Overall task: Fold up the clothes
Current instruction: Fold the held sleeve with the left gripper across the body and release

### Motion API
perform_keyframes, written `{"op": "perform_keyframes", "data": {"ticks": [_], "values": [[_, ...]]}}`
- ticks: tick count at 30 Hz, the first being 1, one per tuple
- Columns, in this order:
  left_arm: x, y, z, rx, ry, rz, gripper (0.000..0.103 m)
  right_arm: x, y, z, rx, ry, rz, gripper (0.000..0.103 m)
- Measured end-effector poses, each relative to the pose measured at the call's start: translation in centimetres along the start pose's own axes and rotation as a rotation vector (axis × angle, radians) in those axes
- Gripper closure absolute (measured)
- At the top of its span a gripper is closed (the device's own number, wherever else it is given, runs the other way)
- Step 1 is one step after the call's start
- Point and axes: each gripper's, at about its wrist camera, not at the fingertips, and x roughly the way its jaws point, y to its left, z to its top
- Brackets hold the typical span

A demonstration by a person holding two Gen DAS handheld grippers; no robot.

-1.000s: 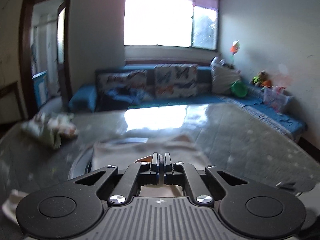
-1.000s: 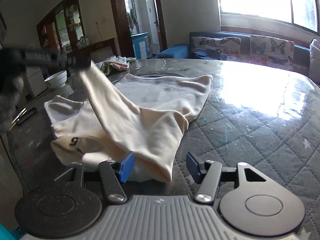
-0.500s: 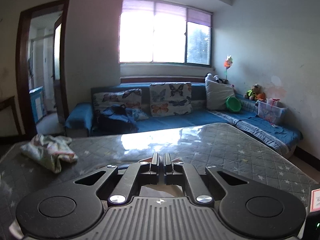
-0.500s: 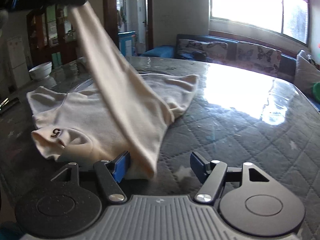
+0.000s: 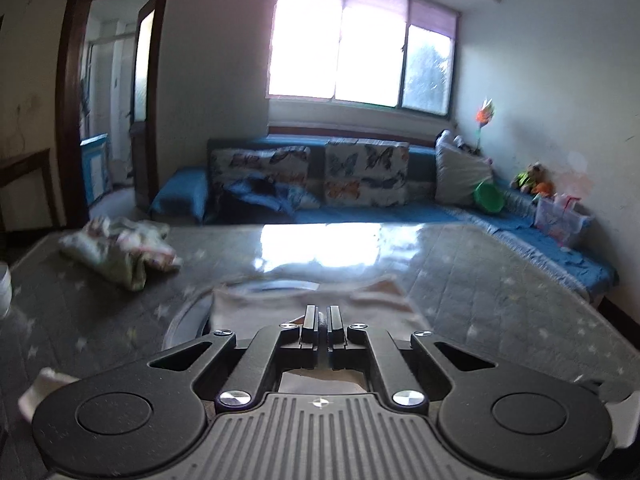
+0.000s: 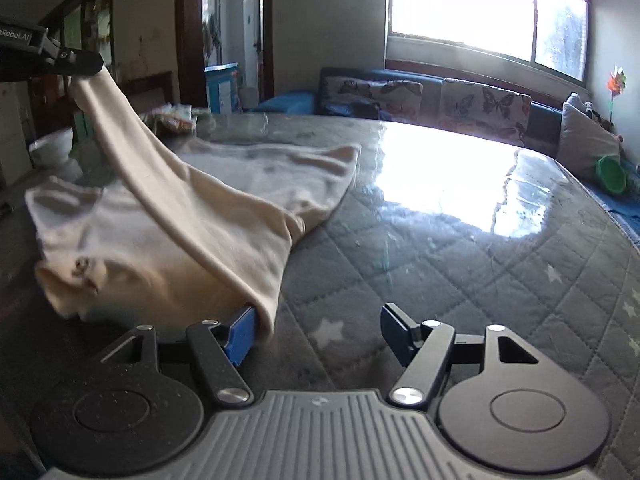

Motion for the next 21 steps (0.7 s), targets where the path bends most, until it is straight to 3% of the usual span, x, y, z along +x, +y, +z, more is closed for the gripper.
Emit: {"op": "perform_keyframes", "data": {"ticks": [4,10,17,21], "values": [[1.0,1.4,-2.4,-0.034,0.066,0.019,0.099,-0.4,0.2,0.0,-0.036,-0.003,-0.058,0.035],[2.6,2.7,-6.0,-0.045,0.179,0.044,0.096,-0.9,0.2,-0.2,-0.089,0.022,-0.057,0.034],[2.0,2.8,-6.7,-0.033,0.183,0.068,0.086,-2.4,-1.1,1.0,-0.119,0.016,-0.038,0.036],[1.2,2.8,-5.8,-0.045,0.137,0.078,0.086,-0.9,-1.2,3.6,-0.102,-0.007,0.054,0.059]]}}
